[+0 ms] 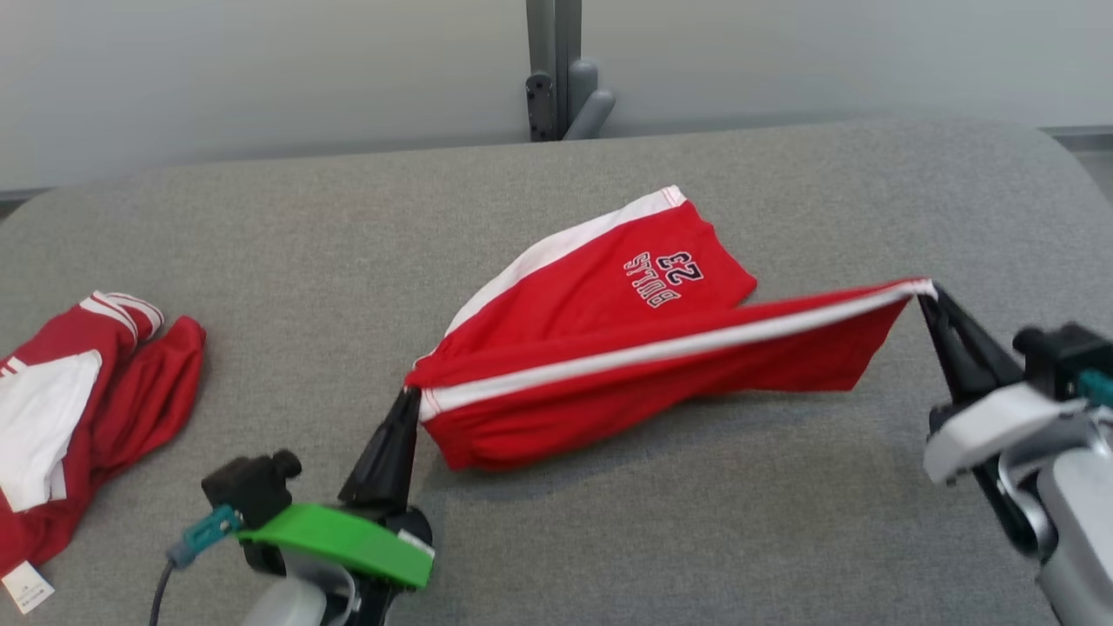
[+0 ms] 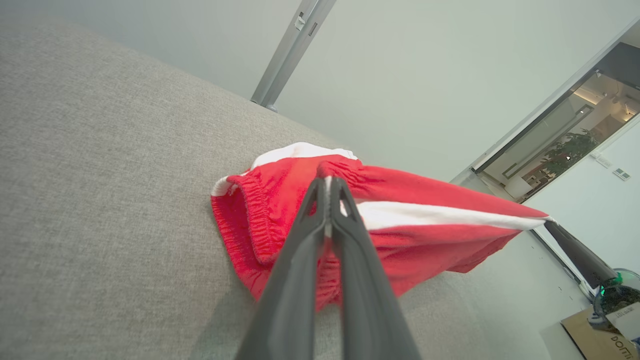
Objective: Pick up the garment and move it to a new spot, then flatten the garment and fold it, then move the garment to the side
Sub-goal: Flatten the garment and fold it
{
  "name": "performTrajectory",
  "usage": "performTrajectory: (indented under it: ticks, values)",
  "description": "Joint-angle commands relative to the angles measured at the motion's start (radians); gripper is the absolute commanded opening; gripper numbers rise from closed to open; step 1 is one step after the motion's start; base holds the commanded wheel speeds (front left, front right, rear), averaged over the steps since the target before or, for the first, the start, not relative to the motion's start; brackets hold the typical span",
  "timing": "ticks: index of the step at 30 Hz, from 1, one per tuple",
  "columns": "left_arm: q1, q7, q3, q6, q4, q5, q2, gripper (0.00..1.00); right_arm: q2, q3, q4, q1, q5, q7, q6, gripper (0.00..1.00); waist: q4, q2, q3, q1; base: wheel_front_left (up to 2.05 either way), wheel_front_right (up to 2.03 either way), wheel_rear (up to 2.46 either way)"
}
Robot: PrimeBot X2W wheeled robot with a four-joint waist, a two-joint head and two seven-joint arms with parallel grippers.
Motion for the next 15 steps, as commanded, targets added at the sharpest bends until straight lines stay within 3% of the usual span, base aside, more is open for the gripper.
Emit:
performTrajectory:
  ticks: [1, 10, 15]
  values:
    - [-0.032, -0.003, 0.012, 0.004, 0.013, 0.001, -0.004, 0.0, -0.006, -0.002, 0.01, -0.037, -0.005, 0.01, -0.004, 0.0, 0.081, 0.0, 0.167, 0.0, 0.0, 0.0, 0.0]
    - [-0.285, -0.002, 0.031, 0.004, 0.129, 0.02, -0.086, 0.0, -0.008, 0.162, 0.23, -0.53, -0.076, 0.096, -0.003, 0.0, 0.161, 0.0, 0.354, 0.0, 0.0, 0.0, 0.0]
    - [-0.347, -0.002, 0.041, 0.004, 0.165, 0.036, -0.11, 0.0, 0.004, 0.227, 0.386, -0.685, -0.089, 0.086, -0.003, 0.0, 0.201, 0.0, 0.413, 0.0, 0.0, 0.0, 0.0]
